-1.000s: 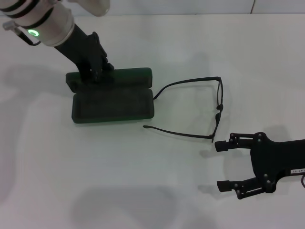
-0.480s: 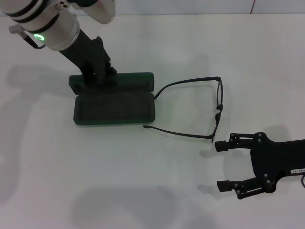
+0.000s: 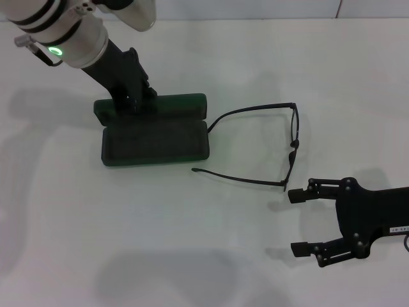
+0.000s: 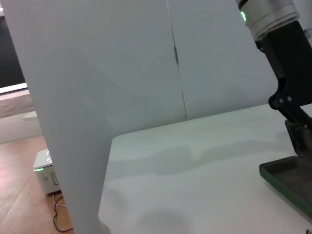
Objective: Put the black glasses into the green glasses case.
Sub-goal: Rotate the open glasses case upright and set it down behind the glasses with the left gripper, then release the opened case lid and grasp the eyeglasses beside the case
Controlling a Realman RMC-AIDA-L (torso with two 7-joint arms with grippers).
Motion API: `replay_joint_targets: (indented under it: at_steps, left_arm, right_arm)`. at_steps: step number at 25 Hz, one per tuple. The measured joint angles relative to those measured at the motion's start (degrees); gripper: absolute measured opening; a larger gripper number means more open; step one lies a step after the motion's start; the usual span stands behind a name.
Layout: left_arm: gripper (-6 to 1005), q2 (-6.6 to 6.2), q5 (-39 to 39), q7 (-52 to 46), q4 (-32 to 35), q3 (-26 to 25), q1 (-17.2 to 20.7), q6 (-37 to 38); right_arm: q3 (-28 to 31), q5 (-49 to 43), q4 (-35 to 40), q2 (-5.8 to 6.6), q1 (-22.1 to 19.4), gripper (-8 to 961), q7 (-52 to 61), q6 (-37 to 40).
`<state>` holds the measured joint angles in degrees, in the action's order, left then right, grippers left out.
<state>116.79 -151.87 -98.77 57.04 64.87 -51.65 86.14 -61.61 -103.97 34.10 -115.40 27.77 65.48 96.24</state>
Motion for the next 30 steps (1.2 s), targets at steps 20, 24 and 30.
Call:
replay_joint_targets:
  at_steps: [20,24,30]
  left_arm:
    - [310,0.76,0.04,-1.21,0.21,-0.82,0.36,-1.05]
    - [319,0.98,0.38,-1.68,3.21,-0.98,1.32,-0.39]
    - [471,1.44,2.57,-3.37,8.25,-2.34,3.20,3.17]
  right_arm:
    - [-0.71,0.00,0.00,0.00,0.00,884,0.00,0.09]
    - [-0.71,0.00,0.00,0.00,0.00,885,0.00,0.10]
    - [-0.54,0.23,0.01,0.02,0.00,885,0.00,0.33]
